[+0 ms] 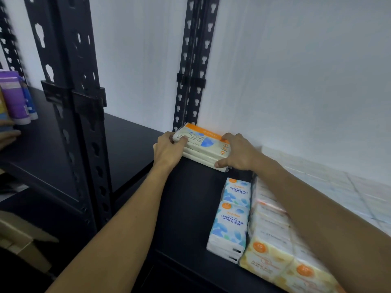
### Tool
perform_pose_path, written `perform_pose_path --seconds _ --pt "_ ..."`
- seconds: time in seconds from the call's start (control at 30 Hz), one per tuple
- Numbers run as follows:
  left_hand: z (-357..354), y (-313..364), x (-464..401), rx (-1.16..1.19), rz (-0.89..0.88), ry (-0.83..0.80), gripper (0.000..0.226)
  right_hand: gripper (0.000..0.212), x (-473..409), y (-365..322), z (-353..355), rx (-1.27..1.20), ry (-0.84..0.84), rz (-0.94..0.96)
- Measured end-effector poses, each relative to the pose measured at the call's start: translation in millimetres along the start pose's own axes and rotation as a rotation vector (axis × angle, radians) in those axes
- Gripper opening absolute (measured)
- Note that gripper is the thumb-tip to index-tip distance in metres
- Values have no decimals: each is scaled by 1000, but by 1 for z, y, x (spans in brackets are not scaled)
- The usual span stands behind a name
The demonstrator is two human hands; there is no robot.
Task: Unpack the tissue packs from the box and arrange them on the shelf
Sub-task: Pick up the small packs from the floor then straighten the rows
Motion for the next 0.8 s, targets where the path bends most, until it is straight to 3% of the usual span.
perform_pose_path --seconds 0.33,0.57,0.8 --pt "1 1 1 20 1 13 38 92 2 3 9 -96 26 -8" --pt "5 3 1 52 8 38 56 92 1 7 10 -72 1 -57" --pt "6 4 2 57 25 28 48 88 4 1 7 -45 5 -41"
Point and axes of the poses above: each hand's wrist, its own x-axis away from the middle knuckle, its own z-axis out of the back of the hand, y = z × x, the point moved 5 cm from there along -x, towards the middle knuckle, and after that the axes turned 1 degree about x, right-handed, at the moved point
